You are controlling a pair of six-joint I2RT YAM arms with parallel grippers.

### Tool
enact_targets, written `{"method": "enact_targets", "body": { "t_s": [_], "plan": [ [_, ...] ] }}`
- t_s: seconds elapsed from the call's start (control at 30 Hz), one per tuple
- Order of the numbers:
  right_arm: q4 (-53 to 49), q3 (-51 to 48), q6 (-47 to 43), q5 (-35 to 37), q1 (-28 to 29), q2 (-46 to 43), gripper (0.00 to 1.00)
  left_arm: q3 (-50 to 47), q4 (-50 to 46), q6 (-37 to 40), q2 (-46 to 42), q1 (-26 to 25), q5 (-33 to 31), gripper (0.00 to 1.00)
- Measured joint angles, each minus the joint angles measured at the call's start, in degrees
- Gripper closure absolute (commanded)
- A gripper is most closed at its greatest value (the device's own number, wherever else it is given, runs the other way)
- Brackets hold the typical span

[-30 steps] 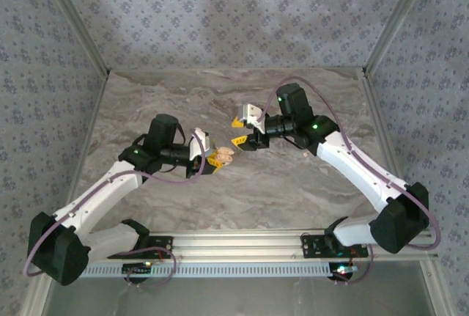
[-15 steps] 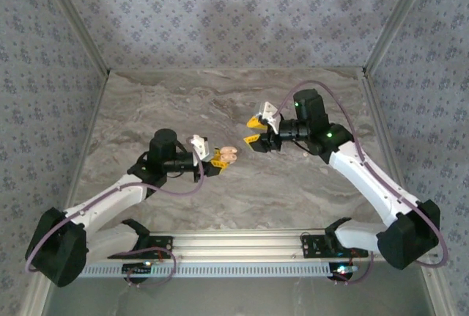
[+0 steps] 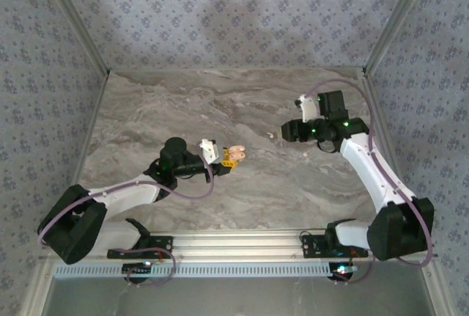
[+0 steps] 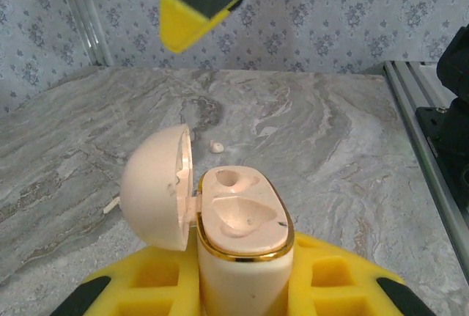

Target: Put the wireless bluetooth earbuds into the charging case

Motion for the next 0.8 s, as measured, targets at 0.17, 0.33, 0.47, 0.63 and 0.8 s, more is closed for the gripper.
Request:
{"method": "enact_targets", "body": {
  "t_s": [0.17,0.33,0.47,0.63,0.8],
  "plan": [
    [-5.0,0.0,1.3,2.4,-7.0,5.5,0.44,0.0,0.5,0.0,0.3,0.0,-0.2,0.82],
    [-6.0,2.0,1.4,2.5,-10.6,14.2,0.43,0.0,0.4,0.0,0.3,0.0,-0.9,0.82],
    [-6.3,6.1,1.1,2.9,-11.3,21.6,0.43,0.1,0.4,0.0,0.7,-0.1,-1.5,0.82],
    [-6.0,10.9,0.2,2.9,-11.4,28.9,0.42,0.7,0.0,0.0,2.8,-0.1,-1.7,0.83],
    [-5.9,13.5,-0.5,3.0,-11.5,34.7,0.42,2.4,-1.0,0.0,4.0,-0.1,-1.8,0.82]
  ]
}}
